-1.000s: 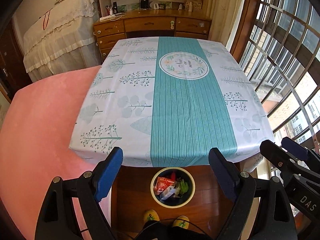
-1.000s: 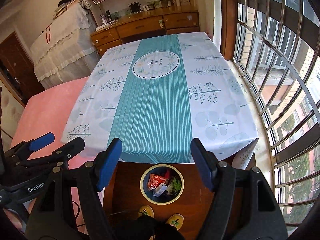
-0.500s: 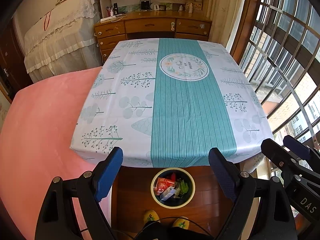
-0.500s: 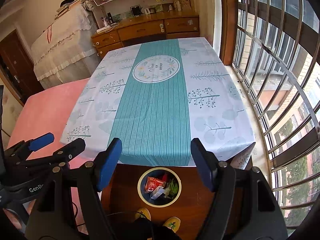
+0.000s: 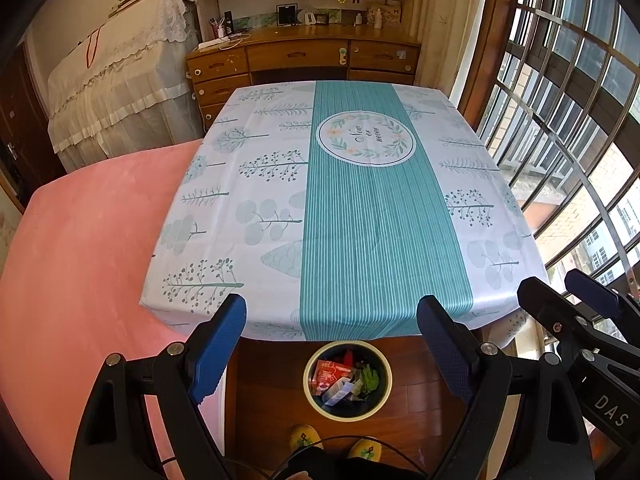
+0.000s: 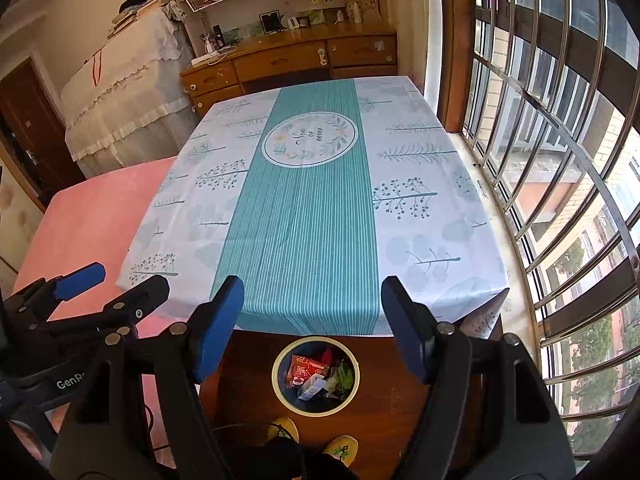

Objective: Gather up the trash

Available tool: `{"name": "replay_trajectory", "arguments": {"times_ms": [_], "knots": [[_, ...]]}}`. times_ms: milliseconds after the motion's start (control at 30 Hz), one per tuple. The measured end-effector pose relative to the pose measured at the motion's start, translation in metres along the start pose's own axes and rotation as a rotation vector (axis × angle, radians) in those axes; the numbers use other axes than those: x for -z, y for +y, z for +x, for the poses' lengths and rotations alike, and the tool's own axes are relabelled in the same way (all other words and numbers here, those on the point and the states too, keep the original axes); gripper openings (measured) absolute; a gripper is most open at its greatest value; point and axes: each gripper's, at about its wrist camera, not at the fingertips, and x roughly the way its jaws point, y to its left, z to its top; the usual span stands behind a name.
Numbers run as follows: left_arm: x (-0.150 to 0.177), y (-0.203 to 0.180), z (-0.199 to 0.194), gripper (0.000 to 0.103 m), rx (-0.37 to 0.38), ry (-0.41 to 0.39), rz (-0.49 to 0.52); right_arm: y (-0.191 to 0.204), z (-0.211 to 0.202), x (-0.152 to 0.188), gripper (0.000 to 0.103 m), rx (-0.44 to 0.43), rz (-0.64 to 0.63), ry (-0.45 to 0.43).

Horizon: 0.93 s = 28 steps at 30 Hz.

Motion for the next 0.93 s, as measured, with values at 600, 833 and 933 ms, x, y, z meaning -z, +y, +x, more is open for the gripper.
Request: {"name": "replay_trajectory", "arguments": {"times_ms": [600,833,933], "knots": [[-0.01,0.002,0.009,0.089,0.014,0.018,0.016,0.0,-0.001,-0.002,0.069,0.001,0.003,0.006],[-0.01,0.003,0.011,0.088,0.02,0.015,0.015,0.0,-0.001,-0.002,0.068,0.001,0.004,0.007],[-0.008,0.002,0.015,0.087,0.018,0.016,0.013,0.0,-0.001,-0.002,0.069,0.001,0.003,0.006]]}}
